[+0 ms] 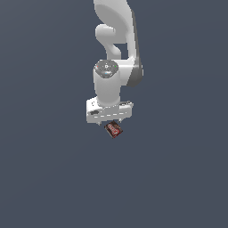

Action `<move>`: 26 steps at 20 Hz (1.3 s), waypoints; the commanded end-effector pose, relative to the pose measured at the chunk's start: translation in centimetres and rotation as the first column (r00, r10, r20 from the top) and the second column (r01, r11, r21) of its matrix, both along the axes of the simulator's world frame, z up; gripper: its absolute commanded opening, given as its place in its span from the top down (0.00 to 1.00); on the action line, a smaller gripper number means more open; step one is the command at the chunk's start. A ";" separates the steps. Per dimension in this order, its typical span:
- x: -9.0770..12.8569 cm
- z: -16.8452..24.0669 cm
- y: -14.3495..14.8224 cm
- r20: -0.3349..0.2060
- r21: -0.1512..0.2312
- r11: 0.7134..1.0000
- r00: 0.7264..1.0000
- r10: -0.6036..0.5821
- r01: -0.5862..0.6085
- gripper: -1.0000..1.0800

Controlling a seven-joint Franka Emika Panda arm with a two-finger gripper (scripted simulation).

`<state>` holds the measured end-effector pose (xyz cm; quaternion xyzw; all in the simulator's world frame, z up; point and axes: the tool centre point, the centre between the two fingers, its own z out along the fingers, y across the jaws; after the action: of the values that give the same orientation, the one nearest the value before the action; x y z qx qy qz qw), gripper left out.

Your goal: Pick up the object and move it to a goal position.

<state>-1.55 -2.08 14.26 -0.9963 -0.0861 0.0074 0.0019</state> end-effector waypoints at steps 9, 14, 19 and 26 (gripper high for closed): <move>-2.2 -5.1 1.0 0.008 -0.004 0.959 0.959 0.285 -0.285 0.04; -3.0 -6.6 1.4 0.012 -0.004 0.927 0.927 0.375 -0.375 0.04; -3.5 -7.5 1.7 0.014 -0.003 0.905 0.905 0.424 -0.424 0.04; -3.6 -7.8 1.7 0.014 -0.002 0.902 0.902 0.432 -0.432 0.04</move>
<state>-5.18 -0.37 6.59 -0.9525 -0.3045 0.0004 0.0000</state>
